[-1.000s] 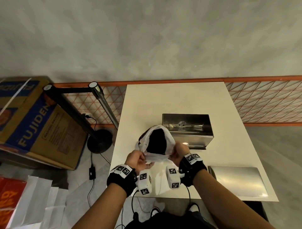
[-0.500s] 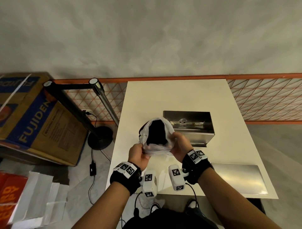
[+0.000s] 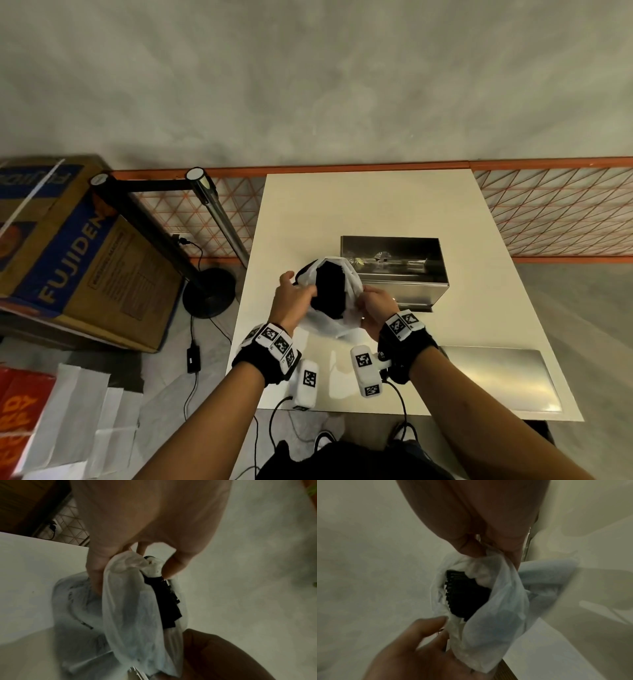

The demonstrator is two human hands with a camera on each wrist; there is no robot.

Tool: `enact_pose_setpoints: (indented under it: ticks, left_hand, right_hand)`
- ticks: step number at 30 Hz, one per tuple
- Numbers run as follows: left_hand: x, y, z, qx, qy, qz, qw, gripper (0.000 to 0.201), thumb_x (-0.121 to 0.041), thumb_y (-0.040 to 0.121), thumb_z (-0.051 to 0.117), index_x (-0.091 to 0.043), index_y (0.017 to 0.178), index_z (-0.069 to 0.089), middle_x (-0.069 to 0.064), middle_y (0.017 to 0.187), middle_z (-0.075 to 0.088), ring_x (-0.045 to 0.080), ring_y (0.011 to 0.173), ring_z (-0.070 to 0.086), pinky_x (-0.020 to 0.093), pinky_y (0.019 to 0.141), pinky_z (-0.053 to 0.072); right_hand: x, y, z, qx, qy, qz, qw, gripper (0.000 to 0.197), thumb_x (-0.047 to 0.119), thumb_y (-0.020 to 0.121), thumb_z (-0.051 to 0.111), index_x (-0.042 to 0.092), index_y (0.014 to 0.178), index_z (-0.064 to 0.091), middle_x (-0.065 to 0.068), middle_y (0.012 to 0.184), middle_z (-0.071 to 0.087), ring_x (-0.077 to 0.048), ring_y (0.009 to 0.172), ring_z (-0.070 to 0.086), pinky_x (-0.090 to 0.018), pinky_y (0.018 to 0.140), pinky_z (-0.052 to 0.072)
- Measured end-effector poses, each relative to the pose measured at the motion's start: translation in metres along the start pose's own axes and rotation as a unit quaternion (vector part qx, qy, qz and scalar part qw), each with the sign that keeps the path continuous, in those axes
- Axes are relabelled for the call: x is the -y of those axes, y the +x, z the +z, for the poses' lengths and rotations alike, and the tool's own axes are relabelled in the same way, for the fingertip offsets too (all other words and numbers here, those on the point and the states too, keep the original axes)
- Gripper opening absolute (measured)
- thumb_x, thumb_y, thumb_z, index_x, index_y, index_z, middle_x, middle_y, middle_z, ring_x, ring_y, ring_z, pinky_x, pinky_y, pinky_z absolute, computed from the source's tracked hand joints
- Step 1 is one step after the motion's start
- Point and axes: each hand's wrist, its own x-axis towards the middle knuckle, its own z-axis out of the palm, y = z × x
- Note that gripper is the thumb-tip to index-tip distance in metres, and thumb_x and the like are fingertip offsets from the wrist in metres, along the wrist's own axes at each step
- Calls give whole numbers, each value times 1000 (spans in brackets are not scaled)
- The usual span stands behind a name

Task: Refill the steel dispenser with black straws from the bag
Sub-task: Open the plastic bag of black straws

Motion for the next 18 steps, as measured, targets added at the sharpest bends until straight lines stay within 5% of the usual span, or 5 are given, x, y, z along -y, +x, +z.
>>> enact_pose_setpoints:
  ticks: [6, 9, 11, 15, 18]
  left_hand:
    - [10, 1, 0, 24, -38, -5, 999, 26, -16, 92, 55, -25, 116, 59, 11, 112, 69, 31, 94, 67, 47, 72, 60]
    - [11, -10, -3, 101, -197, -73, 972, 47, 7, 94, 37, -20, 125, 59, 16, 118, 65, 39, 103, 62, 57, 65, 58]
    - [18, -14, -6, 126, -234, -104, 958, 60, 12, 89, 31, -21, 130, 59, 17, 125, 62, 45, 110, 58, 65, 66, 57]
    - [30, -14, -3, 109, -245, -165, 949, 40, 3, 95, 37, -16, 124, 58, 18, 110, 62, 37, 96, 59, 71, 86, 51]
    - [35, -17, 2, 100, -166, -180, 964, 24, -20, 99, 44, -15, 119, 55, 16, 114, 59, 42, 102, 59, 74, 85, 50]
  right_hand:
    - [-2, 2, -4, -4, 45, 23, 999, 23, -5, 85, 42, -5, 89, 65, -20, 83, 65, -33, 79, 64, -47, 75, 57]
    - [-3, 5, -20, -38, 82, 36, 995, 19, 4, 85, 45, -1, 81, 63, -17, 71, 63, -26, 67, 65, -37, 62, 57]
    - [-5, 7, -28, -41, 88, 46, 994, 26, 6, 87, 41, 5, 68, 59, -12, 60, 59, -18, 47, 59, -25, 45, 48]
    - [-13, 11, -26, -51, 47, 43, 997, 16, 16, 78, 50, 10, 80, 65, -17, 79, 59, -26, 68, 59, -35, 60, 47]
    - [-8, 4, -16, -37, 17, 78, 996, 15, 18, 82, 52, 12, 93, 61, -16, 88, 57, -30, 81, 60, -43, 68, 52]
